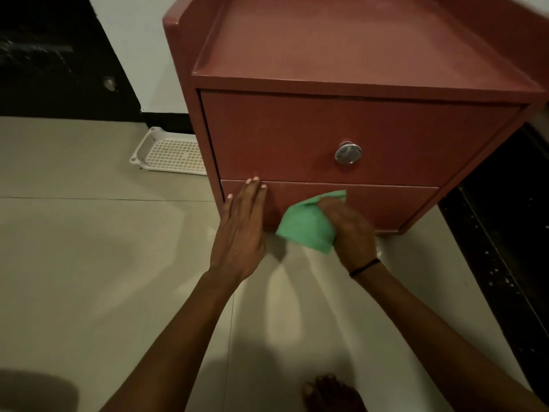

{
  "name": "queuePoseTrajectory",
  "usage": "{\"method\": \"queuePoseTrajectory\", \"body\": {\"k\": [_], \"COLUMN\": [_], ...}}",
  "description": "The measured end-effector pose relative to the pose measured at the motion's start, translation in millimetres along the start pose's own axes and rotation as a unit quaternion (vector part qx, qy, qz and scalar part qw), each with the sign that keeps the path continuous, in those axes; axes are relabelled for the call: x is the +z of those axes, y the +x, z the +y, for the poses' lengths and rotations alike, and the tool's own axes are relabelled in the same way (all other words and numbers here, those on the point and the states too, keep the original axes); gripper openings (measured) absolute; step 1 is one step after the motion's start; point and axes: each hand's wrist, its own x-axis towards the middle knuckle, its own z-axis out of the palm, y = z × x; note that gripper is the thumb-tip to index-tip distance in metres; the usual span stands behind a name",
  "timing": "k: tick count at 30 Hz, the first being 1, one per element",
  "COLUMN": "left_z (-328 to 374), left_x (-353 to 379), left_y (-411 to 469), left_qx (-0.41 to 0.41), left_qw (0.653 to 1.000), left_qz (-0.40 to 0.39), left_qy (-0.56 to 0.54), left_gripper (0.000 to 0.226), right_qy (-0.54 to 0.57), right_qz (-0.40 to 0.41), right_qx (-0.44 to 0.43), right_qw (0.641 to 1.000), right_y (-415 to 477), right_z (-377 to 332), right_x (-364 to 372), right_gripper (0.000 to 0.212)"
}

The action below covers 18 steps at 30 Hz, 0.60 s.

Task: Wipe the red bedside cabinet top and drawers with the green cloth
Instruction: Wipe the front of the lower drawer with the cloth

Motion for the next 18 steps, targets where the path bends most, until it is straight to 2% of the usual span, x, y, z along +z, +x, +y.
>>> {"method": "queuePoseTrajectory", "body": {"k": [2,6,8,11,14,16,17,18], "left_z": [1,2,1,4,9,12,11,10], "left_x": [0,-1,-1,-1,-3,-7,-9,-12], "left_y": [0,0,0,0,3,5,6,6], "left_qx": [-0.001,-0.001,-0.001,-0.001,-0.005,-0.005,-0.008,-0.013], "left_qw": [1.0,1.0,1.0,1.0,1.0,0.999,0.999,0.999], "left_qz": [0.001,-0.003,-0.005,-0.007,0.008,0.026,0.036,0.044], "left_qy": [-0.006,0.003,0.005,0.001,-0.012,-0.019,-0.023,-0.026], "left_gripper": [0.083,0.085,0.085,0.083,0.08,0.078,0.078,0.079], "right_qy": [0.021,-0.004,-0.05,-0.14,-0.175,-0.103,-0.027,0.036], "right_qz": [0.032,-0.003,-0.039,-0.072,-0.082,-0.059,-0.031,0.009], "right_qx": [0.062,0.115,0.093,-0.004,-0.041,0.053,0.155,0.26], "right_qw": [0.997,0.993,0.994,0.988,0.98,0.992,0.987,0.965], "right_y": [5,-7,-10,-4,-4,-10,-10,-9], "right_z": [7,-7,-19,-9,9,8,3,0], "right_x": [-11,5,19,20,8,2,0,-2], "right_gripper": [0.037,0.037,0.033,0.027,0.031,0.037,0.038,0.033]}}
